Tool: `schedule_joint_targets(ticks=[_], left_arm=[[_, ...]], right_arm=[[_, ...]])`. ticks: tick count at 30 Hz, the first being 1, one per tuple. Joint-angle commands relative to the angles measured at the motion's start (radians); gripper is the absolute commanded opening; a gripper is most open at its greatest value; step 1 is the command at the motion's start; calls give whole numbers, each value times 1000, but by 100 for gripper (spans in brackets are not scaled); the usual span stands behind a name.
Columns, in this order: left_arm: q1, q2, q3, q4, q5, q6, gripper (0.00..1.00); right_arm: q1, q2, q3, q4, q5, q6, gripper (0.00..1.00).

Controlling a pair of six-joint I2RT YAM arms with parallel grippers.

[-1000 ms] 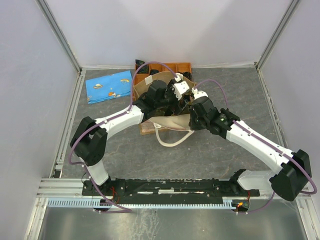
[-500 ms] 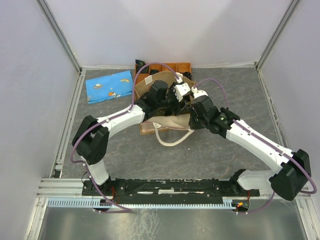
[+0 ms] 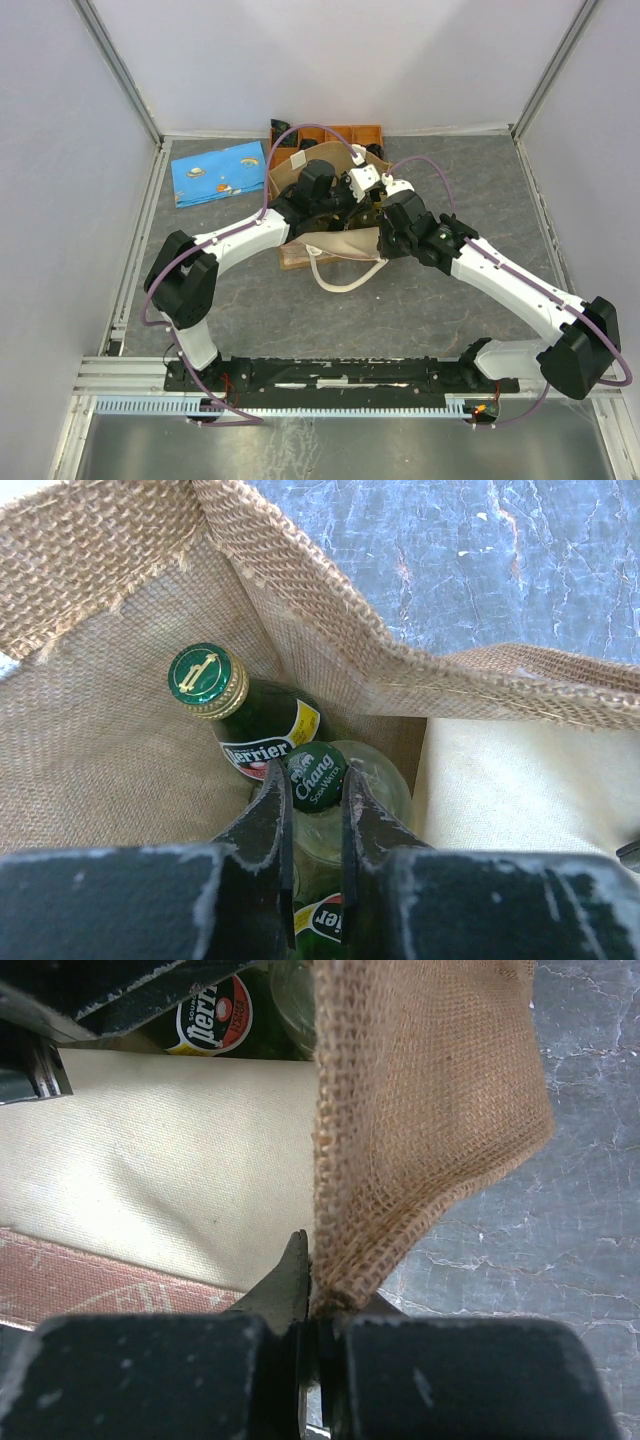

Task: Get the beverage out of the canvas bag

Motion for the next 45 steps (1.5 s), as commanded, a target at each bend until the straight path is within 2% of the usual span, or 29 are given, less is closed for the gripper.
schedule_joint_targets(ticks=[1,12,14,16,18,23,27,32,40,45], left_arm=[[-10,4,18,-1,46,32,3],[-10,-17,118,4,45,48,3],[-10,-3,136,-23,46,52,7],[-10,5,139,-41,49,51,15],[-10,9,128,-41,54,48,29],[-13,7,87,-4,60,41,50],[-14,13,77,24,52,38,58],[-14,25,71,55,56,29,59],[-14,28,40,53,73,14,55],[-18,15,-2,53,76,4,47]], right_arm=[[16,-18,61,42,-8,-36,0],[16,-12,46,65,-6,-36,0],[16,-12,43,68,-8,-36,0],[16,-13,36,70,-10,-35,0],[15,-13,33,72,-11,-37,0],[16,-11,29,75,-17,-37,0],[16,-4,31,78,-19,-37,0],[15,8,35,76,-9,-40,0],[15,4,35,72,1,-39,0],[16,2,36,67,5,-38,0]])
